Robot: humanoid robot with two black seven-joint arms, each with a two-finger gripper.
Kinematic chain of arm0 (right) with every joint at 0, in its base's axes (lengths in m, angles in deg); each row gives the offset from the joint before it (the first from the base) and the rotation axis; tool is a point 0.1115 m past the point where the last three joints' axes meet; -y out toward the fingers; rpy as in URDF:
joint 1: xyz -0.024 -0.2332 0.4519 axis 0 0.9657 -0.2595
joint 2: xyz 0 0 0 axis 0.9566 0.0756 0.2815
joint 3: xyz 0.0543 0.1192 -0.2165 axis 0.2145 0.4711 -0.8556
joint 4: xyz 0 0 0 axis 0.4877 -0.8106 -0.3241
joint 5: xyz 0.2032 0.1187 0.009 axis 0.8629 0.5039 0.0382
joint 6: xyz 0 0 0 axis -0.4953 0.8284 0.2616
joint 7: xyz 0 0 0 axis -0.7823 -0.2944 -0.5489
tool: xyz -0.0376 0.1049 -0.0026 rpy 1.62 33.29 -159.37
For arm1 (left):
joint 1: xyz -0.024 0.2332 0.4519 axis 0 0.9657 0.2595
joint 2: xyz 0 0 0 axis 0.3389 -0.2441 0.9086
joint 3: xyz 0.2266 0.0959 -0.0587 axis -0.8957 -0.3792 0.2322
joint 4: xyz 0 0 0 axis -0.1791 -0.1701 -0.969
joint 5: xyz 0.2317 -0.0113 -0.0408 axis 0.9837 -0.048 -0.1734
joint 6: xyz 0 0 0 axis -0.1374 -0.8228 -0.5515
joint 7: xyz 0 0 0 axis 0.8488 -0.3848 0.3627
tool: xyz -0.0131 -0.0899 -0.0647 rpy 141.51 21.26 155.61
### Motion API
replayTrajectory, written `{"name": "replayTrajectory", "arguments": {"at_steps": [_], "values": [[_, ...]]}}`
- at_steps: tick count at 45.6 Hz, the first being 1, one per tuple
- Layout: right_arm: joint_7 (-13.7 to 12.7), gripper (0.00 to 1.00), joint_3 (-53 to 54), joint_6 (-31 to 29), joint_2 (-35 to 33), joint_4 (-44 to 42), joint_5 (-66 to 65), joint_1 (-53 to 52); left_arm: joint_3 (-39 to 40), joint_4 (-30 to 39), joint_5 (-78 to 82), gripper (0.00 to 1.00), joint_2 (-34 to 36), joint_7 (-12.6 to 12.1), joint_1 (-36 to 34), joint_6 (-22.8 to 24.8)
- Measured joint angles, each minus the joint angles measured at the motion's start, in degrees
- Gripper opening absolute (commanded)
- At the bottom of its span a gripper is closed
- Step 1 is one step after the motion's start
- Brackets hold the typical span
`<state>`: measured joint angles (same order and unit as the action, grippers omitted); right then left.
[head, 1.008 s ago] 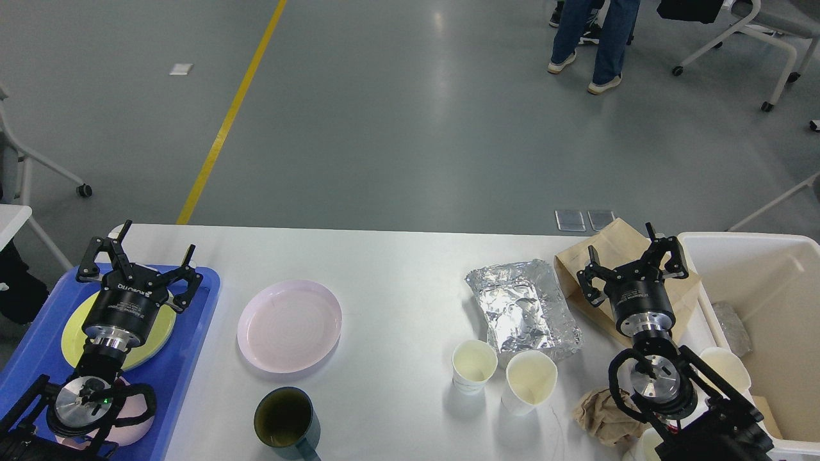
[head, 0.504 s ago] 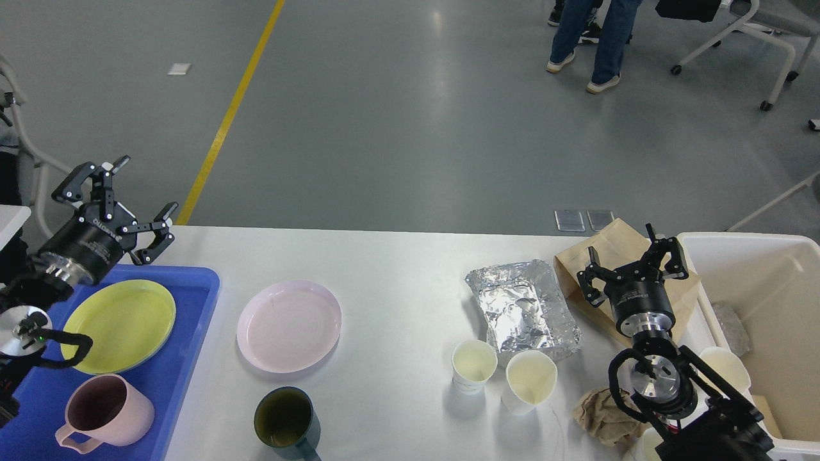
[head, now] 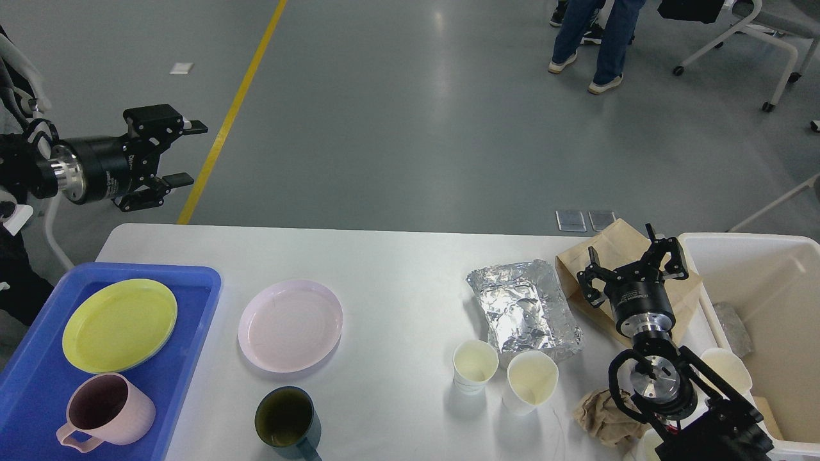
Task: Tidy desktop
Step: 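Raise the left gripper up and away from the blue tray, then lower the left gripper toward the dark green mug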
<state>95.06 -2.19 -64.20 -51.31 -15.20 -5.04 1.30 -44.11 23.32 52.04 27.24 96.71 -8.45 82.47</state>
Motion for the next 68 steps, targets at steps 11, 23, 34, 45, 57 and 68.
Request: {"name": "replayTrajectory", "arguments": {"at_steps": [11, 23, 34, 45, 57, 68], "values": [[0.00, 1.00, 0.00, 0.00, 0.00, 0.01, -0.01, 0.00, -30.24, 1.92, 0.37, 0.97, -10.70, 0.09, -20.72, 1.51], [0.02, 1.00, -0.01, 0.00, 0.00, 0.01, 0.00, 0.00, -44.93, 5.61, -0.09, 0.97, -23.38, 0.33, -32.88, 4.61], [0.02, 1.00, 0.00, 0.00, -0.01, 0.01, -0.01, 0.00, -57.53, 17.11, -2.30, 0.97, -36.58, 0.93, -45.67, 8.93], [0.02, 1.00, 0.00, 0.00, -0.01, 0.01, -0.01, 0.00, -59.33, 34.02, -7.67, 0.96, -39.08, 0.57, -58.13, 9.35], [0.02, 1.00, -0.01, 0.00, 0.00, 0.00, 0.00, 0.00, -70.11, 46.22, -25.08, 0.96, -43.38, -1.38, -68.64, 9.36], [0.02, 1.00, -0.04, 0.00, 0.00, -0.05, 0.00, 0.00, -71.43, 49.99, -29.78, 0.97, -43.40, -4.34, -68.77, 13.73]]}}
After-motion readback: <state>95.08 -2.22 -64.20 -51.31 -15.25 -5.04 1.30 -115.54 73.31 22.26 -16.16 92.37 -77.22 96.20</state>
